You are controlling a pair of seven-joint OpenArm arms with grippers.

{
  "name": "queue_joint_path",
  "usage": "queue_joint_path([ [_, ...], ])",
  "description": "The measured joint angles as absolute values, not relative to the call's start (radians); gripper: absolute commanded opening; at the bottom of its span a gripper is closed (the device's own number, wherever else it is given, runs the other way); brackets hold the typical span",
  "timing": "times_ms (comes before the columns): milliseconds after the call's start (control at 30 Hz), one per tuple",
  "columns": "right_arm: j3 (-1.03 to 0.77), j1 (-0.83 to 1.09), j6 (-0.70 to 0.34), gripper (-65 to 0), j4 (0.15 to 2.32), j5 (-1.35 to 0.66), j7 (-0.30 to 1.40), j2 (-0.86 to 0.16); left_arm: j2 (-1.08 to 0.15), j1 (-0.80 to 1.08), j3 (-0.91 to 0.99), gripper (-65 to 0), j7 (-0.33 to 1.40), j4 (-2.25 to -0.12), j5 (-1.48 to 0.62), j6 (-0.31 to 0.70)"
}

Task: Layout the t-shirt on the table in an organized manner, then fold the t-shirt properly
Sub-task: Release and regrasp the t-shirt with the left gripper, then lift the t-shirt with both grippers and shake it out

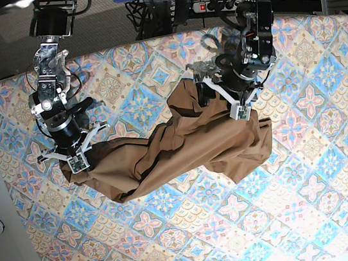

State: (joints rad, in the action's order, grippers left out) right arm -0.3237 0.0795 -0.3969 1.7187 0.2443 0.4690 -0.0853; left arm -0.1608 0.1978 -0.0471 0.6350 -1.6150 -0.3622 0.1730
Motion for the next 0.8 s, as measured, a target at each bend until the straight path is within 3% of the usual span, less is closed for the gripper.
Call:
queue_joint_path([
  [167, -0.325, 0.078, -0.397, -65.0, 1.719, 0.244, 0.469, -0.085, -0.163, 0.197, -0.084, -65.0, 0.630, -1.610, -0.359, 0.155],
  [367, -0.327, 0.074, -0.397, -65.0, 1.719, 0.244, 0.464, -0.084, -0.164, 0.207, -0.085, -65.0, 0.669, -1.647, -0.365, 0.155],
  [533, -0.327, 0.072, -0.397, -65.0, 1.719, 0.245, 0.467, -0.084, -0.158, 0.224, -0.031, -65.0, 0.728, -1.842, -0.372, 0.175],
  [667, -0.328, 0.050, -0.404, -65.0, 1.719, 0.246, 0.479, -0.084, -0.162, 0.024, 0.067, -65.0, 0.901, -1.961, -0.376, 0.169],
  [800, -0.329, -0.110, -0.401, -65.0, 1.718, 0.240, 0.522, -0.084, -0.165, -0.175, 0.080, -65.0, 1.003, -1.864, -0.375, 0.170],
])
